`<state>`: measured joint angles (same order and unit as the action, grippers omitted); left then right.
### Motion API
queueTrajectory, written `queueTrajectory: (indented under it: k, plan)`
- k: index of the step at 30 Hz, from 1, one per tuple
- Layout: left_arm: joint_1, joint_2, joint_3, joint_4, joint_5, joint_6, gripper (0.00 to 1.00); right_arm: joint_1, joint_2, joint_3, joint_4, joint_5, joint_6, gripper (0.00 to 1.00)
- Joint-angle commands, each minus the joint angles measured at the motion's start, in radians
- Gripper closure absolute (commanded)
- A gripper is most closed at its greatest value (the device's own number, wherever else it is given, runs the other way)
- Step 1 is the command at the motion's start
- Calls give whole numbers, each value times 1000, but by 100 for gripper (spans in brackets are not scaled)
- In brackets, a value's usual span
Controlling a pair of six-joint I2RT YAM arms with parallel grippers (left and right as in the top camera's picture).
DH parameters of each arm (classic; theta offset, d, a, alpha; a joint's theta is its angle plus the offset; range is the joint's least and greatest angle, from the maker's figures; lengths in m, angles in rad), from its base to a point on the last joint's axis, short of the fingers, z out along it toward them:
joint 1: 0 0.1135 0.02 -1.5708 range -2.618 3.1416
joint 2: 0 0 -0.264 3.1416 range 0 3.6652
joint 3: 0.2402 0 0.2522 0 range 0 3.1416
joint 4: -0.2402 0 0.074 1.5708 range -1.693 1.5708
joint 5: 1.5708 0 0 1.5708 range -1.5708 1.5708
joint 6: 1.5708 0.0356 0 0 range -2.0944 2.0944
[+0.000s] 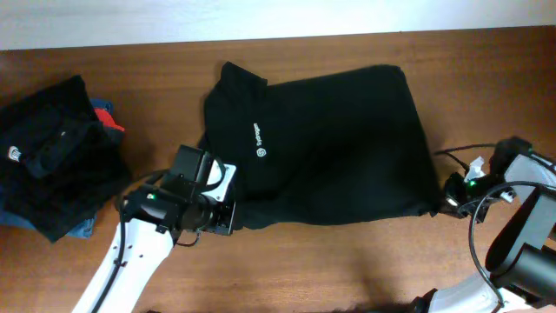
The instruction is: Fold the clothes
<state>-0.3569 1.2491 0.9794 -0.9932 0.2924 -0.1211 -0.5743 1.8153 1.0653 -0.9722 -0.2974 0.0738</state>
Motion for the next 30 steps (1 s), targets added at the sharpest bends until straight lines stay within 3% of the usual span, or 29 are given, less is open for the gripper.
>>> queueTrajectory:
  k: [1, 9, 24, 30]
  plan:
    - [21, -9, 16, 39, -167, -2, 100, 5, -8, 168, -126, -5, -13, 96]
    - [55, -9, 16, 224, -166, -2, 95, 5, -8, 434, -354, 146, -16, 96]
    - [54, -9, 16, 241, -60, -2, 93, -121, -8, 446, -407, 246, -13, 96]
    - [54, -2, 16, 288, -61, -2, 92, -89, -8, 446, -401, 220, -13, 96]
